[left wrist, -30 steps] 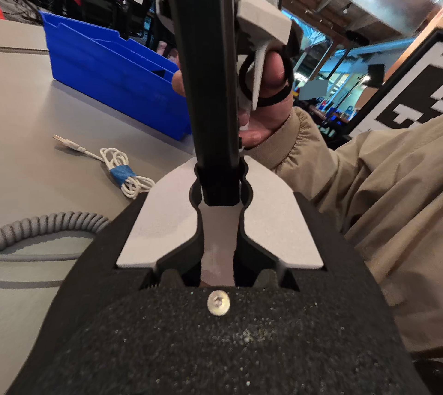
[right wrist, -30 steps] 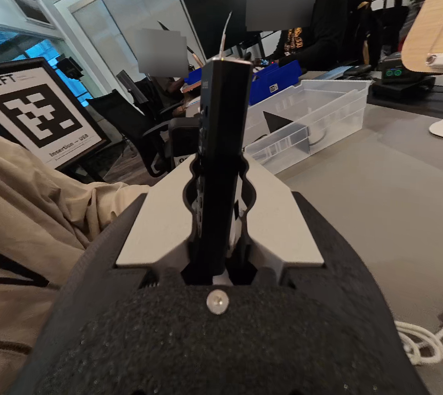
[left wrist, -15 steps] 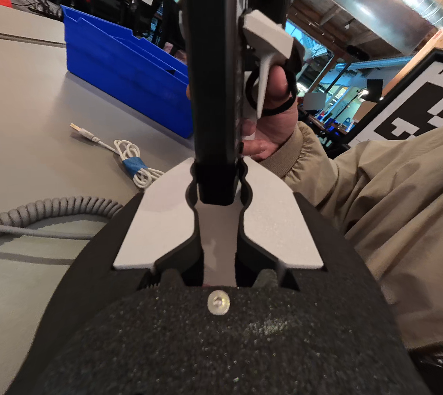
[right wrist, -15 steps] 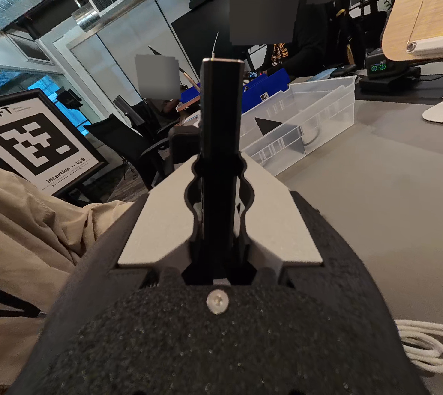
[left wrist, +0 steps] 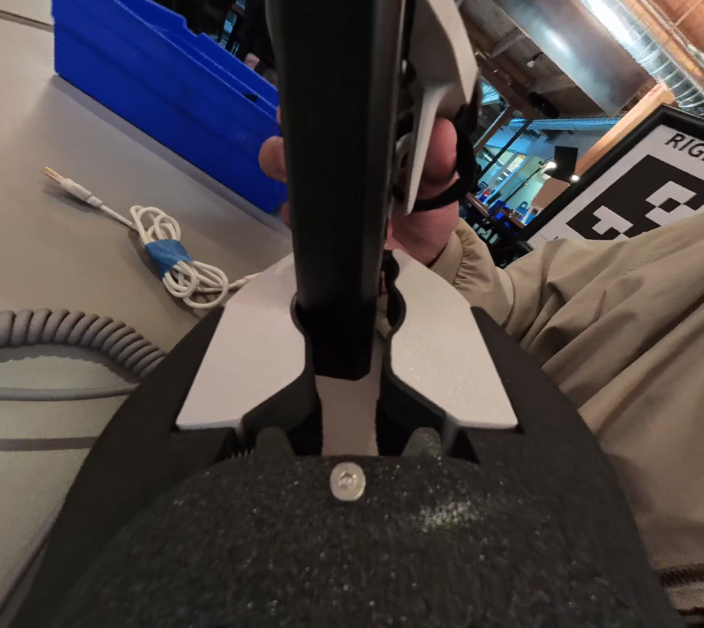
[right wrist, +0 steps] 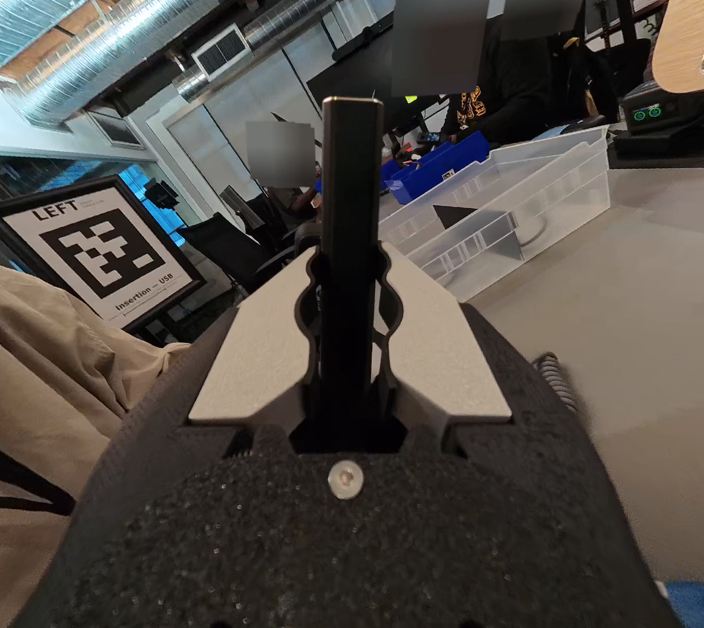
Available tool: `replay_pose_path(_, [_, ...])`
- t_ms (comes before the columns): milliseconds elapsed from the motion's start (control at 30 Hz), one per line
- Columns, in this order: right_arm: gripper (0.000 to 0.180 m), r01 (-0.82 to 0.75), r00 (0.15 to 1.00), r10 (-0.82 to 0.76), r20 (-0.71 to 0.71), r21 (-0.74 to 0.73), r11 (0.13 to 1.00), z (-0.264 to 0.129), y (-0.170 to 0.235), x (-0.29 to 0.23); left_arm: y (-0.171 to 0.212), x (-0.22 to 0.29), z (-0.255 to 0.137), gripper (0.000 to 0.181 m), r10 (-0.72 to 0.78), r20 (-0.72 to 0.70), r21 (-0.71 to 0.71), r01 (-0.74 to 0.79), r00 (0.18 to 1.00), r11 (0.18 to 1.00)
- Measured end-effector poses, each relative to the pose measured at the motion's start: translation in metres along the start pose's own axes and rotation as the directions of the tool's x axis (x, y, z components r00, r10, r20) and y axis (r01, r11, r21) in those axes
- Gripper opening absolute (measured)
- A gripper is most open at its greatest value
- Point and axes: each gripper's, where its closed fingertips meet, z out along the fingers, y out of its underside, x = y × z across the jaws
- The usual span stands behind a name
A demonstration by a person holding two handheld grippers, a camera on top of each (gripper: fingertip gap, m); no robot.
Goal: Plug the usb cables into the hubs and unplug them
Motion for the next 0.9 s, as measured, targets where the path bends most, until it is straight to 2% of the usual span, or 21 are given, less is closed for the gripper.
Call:
replay_pose_path(200, [0.027, -0.031, 0.999, 0.031, 0.032, 0.02, 0.999, -0.002, -0.005, -0.003, -0.004, 0.006, 0.0, 0.033, 0.029, -0.022, 0.032, -0.029, 0.999, 0.999])
replay_pose_path(467, [0.028, -0.046, 0.997, 0.048, 0.061, -0.03, 0.998, -0.002, -0.004, -0.005, -0.001, 0.004, -0.002, 0.031, 0.042, -0.013, -0.033, -0.043, 0.999, 0.999])
replay_pose_path(600, [0.031, -0.016, 0.999, 0.019, 0.036, -0.08, 0.997, 0.0, -0.004, -0.008, -0.008, 0.008, -0.003, 0.031, 0.051, -0.043, 0.032, -0.049, 0.998, 0.998])
replay_pose_path(667, [0.048, 0.05, 0.998, -0.047, 0.03, -0.11, 0.993, -0.001, -0.007, -0.015, -0.022, 0.012, -0.008, 0.031, 0.056, -0.07, 0.117, -0.048, 0.996, 0.992])
replay_pose_path(700, [0.048, 0.087, 0.996, -0.086, 0.02, -0.101, 0.991, -0.003, -0.014, -0.017, -0.03, 0.011, -0.013, 0.031, 0.065, -0.065, 0.16, -0.054, 0.996, 0.986])
replay_pose_path(767, [0.049, 0.147, 0.988, -0.151, -0.044, -0.078, 0.986, -0.014, -0.032, -0.011, -0.043, 0.001, -0.025, 0.031, 0.102, 0.01, 0.207, -0.101, 0.995, 0.973])
replay_pose_path(833, [0.047, 0.183, 0.948, -0.213, -0.236, -0.141, 0.973, -0.034, -0.043, 0.023, -0.051, -0.017, -0.038, 0.031, 0.161, 0.148, 0.202, -0.19, 0.976, 0.961])
replay_pose_path(900, [0.047, 0.193, 0.838, -0.295, -0.459, -0.257, 0.947, -0.066, -0.04, 0.074, -0.056, -0.031, -0.053, 0.031, 0.225, 0.279, 0.178, -0.28, 0.934, 0.943])
